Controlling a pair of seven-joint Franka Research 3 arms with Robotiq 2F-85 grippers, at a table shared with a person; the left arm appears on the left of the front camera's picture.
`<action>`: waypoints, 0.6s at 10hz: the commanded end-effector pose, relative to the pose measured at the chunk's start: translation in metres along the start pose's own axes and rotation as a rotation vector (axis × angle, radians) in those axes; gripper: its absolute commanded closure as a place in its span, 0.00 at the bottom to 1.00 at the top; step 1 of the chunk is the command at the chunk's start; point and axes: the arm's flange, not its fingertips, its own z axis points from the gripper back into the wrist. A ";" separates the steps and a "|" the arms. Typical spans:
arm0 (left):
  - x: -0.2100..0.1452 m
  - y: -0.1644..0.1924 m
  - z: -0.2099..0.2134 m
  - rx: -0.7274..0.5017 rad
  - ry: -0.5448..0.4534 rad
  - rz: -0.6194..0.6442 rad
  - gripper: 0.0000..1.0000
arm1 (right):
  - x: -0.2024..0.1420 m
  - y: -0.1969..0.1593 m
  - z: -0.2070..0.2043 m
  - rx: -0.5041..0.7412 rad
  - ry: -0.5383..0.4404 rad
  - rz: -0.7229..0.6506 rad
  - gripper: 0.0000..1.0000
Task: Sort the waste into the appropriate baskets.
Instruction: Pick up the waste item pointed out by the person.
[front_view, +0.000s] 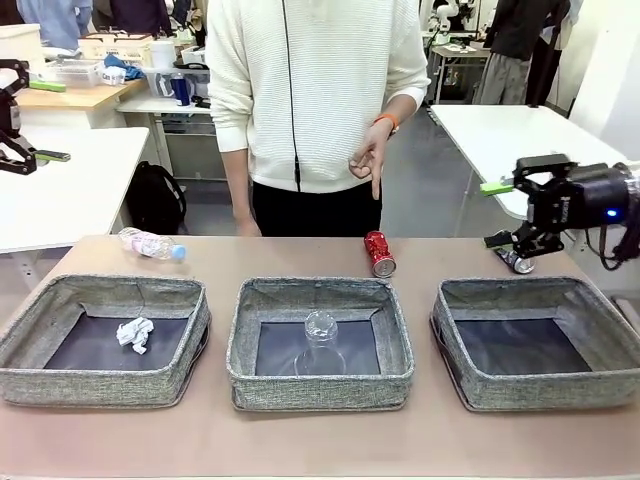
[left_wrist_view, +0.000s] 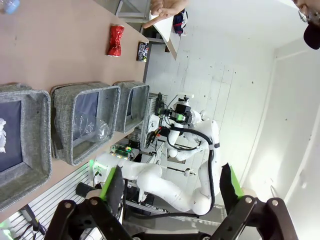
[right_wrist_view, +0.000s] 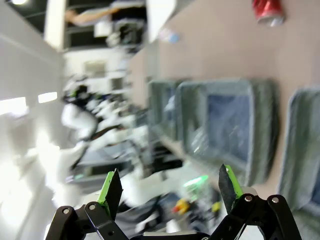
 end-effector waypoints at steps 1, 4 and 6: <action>-0.001 -0.003 0.002 -0.015 0.004 -0.006 0.00 | 0.013 0.039 -0.060 -0.915 -0.516 0.250 0.00; -0.001 -0.003 0.002 -0.015 0.004 -0.006 0.00 | 0.024 0.052 -0.102 -1.231 -0.581 0.493 0.00; -0.001 -0.003 0.002 -0.015 0.004 -0.006 0.00 | 0.012 0.071 -0.096 -0.496 -0.231 0.415 0.00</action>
